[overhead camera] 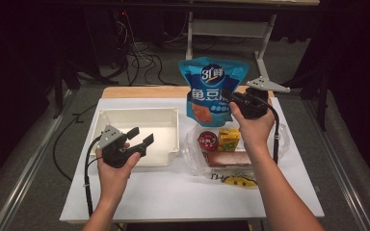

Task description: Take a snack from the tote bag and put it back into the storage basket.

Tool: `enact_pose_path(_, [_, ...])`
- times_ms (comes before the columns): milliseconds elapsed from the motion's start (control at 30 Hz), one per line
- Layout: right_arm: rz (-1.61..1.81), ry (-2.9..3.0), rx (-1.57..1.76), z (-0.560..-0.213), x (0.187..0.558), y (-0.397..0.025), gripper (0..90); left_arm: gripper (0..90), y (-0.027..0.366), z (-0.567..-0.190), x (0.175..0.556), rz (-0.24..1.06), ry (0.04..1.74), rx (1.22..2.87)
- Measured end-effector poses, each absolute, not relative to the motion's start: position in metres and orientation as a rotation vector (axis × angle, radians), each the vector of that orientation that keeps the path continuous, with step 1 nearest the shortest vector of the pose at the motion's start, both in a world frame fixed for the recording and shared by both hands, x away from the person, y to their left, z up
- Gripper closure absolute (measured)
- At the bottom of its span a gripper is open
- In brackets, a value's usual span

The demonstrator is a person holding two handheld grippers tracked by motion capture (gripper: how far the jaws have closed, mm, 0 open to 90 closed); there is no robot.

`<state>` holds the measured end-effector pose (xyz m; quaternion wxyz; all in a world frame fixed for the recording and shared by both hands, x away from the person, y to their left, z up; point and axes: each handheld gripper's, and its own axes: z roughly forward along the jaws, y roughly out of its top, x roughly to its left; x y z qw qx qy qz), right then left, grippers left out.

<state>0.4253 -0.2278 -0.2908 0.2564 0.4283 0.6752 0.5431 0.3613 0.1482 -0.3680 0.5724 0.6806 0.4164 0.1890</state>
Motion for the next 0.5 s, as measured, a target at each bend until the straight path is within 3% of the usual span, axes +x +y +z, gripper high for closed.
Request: enact_pose_path(500, [1.530, 1.858, 1.149, -0.298, 0.416, -0.197, 90.0, 38.3, 0.119, -0.337, 0.387, 0.455, 0.918, 1.592])
